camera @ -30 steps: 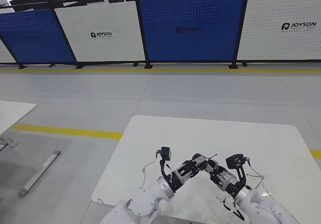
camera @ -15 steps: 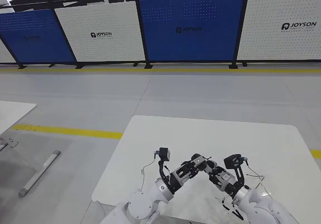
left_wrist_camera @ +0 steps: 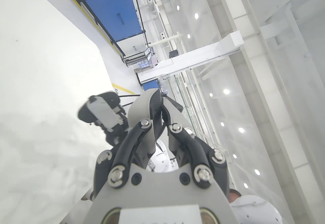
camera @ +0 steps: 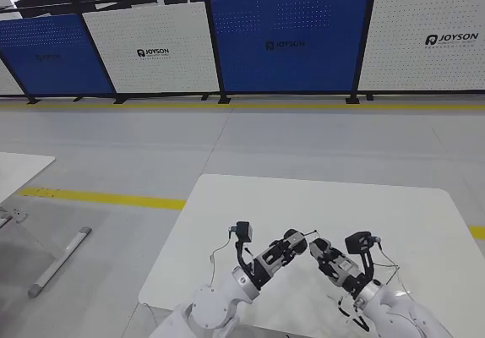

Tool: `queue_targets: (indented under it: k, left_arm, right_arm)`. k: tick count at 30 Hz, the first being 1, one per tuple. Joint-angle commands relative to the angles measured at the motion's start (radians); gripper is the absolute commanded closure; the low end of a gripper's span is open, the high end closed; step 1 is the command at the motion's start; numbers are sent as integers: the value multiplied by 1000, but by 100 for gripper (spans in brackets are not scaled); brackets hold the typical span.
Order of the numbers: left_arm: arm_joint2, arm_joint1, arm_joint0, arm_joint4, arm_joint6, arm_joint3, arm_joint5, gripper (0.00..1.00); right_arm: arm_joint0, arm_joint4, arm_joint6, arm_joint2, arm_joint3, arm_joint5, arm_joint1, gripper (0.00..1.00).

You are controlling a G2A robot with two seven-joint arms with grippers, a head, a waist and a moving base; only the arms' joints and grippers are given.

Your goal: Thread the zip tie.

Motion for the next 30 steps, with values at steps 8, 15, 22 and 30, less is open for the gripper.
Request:
queue_targets:
  k: [8,15,22,30]
  left_arm:
    - [-52,-1,-5,-68,48,76,-7,100]
    - [-94,1,25,-122,70,134,-25,100]
    - [-106,-1,47,-103,140,154,-41,100]
    - [-106,-1,47,-103,140,154,-41,100]
  right_arm:
    - [-176,94,-103,195,-153,0,45,0]
    - [-292,234,-204,355,-195,0,82,0]
    - [-325,316,-243,409,-190,0,97,0]
    - [-325,316,-243,409,-190,0,97,0]
